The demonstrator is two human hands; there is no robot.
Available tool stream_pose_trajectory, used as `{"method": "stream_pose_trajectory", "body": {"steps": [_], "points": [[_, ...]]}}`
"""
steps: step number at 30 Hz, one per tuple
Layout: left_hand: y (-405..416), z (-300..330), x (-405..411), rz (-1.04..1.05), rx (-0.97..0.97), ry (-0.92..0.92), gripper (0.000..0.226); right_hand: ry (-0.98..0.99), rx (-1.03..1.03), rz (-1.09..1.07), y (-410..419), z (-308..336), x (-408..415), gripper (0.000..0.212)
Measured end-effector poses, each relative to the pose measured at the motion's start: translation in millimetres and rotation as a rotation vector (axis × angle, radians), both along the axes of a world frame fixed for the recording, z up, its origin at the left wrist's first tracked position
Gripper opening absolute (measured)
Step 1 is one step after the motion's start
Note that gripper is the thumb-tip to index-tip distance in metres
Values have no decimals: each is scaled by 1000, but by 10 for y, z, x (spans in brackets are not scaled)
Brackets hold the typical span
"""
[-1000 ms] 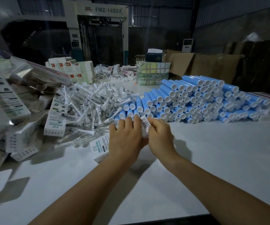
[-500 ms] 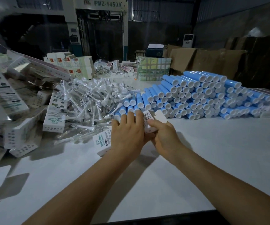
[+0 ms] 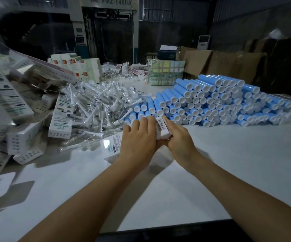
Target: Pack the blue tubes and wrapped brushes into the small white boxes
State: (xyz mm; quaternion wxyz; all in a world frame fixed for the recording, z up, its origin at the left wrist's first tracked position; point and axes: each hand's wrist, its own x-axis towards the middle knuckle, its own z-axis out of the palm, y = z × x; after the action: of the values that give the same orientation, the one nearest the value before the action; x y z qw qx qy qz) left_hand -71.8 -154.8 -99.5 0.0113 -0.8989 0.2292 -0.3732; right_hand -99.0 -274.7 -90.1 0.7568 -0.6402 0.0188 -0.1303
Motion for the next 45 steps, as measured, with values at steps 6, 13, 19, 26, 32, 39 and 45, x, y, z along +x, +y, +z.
{"method": "stream_pose_trajectory", "body": {"steps": [6, 13, 19, 26, 32, 39, 45], "points": [[15, -37, 23, -70, -26, -42, 76, -14, 11, -37, 3, 18, -31, 37], [33, -31, 14, -83, -27, -72, 75, -16, 99, -19, 3, 33, -32, 35], [-4, -48, -16, -66, 50, -128, 75, 19, 11, -163, 3, -23, 10, 34], [-24, 2, -85, -50, 33, -96, 78, -52, -179, -150, 31, -67, -30, 49], [6, 77, -90, 33, -55, 61, 75, -159, -453, -316, 29, -64, -68, 30], [9, 33, -42, 72, -18, 110, 75, -312, -555, -491, 92, -85, -102, 14], [23, 25, -48, 65, -11, 103, 74, -362, -616, -500, 80, -104, -96, 16]]}}
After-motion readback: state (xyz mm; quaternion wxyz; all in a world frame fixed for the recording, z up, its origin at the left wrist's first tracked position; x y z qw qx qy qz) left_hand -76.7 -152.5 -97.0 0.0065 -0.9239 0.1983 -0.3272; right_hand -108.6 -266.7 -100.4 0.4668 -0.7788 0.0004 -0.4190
